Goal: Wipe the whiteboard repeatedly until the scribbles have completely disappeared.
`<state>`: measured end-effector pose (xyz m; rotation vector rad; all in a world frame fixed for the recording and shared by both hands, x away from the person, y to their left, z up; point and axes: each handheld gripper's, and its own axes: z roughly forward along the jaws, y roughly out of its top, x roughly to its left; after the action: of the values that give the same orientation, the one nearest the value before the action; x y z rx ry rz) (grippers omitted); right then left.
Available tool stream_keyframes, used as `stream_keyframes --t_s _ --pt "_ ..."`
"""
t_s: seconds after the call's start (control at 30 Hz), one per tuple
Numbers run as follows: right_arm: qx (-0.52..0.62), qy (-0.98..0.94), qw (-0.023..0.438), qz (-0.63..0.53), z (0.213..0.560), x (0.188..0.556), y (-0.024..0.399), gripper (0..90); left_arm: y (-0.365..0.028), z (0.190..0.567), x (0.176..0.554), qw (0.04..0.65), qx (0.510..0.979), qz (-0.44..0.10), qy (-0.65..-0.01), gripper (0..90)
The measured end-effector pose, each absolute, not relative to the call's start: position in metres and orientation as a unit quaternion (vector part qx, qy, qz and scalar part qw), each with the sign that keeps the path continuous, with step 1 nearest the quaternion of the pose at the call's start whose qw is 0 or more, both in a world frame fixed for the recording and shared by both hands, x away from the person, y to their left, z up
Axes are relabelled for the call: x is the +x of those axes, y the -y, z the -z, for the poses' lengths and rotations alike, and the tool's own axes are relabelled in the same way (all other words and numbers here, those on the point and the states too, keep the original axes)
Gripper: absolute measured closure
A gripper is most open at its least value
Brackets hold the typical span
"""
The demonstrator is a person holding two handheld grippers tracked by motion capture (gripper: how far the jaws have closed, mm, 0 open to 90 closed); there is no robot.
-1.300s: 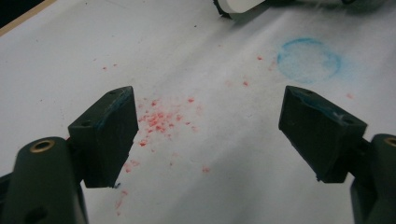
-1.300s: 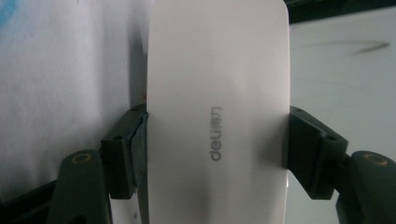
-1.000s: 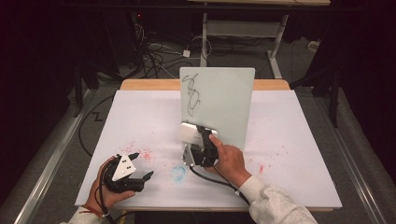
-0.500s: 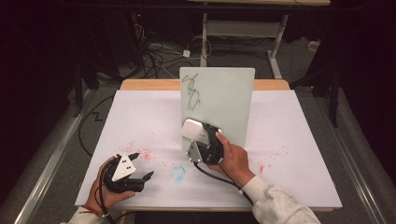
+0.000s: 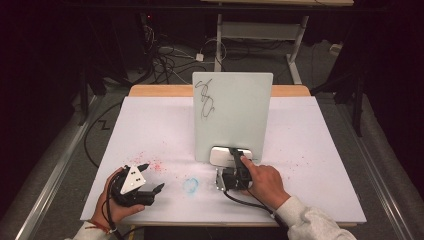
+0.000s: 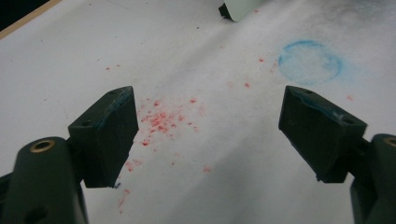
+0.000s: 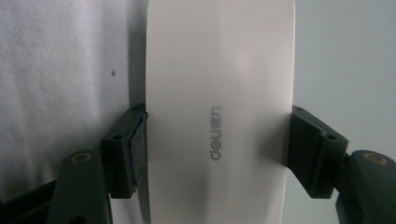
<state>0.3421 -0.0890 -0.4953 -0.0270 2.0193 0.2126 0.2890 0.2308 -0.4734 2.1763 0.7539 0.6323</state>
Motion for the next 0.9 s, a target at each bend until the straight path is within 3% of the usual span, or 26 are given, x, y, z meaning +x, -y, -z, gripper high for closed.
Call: stream_keyframes --t_s 0.33,0.9 --pt "-0.011 -0.841 0.531 -0.098 0.499 0.342 0.059 31.0 -0.231 0.473 0.289 0.368 0.847 -0.247 -0.292 19.0" --pt "0.127 -0.789 0.547 -0.251 0.441 0.367 0.064 31.1 -0.232 0.473 0.290 0.369 0.846 -0.248 -0.294 19.0"
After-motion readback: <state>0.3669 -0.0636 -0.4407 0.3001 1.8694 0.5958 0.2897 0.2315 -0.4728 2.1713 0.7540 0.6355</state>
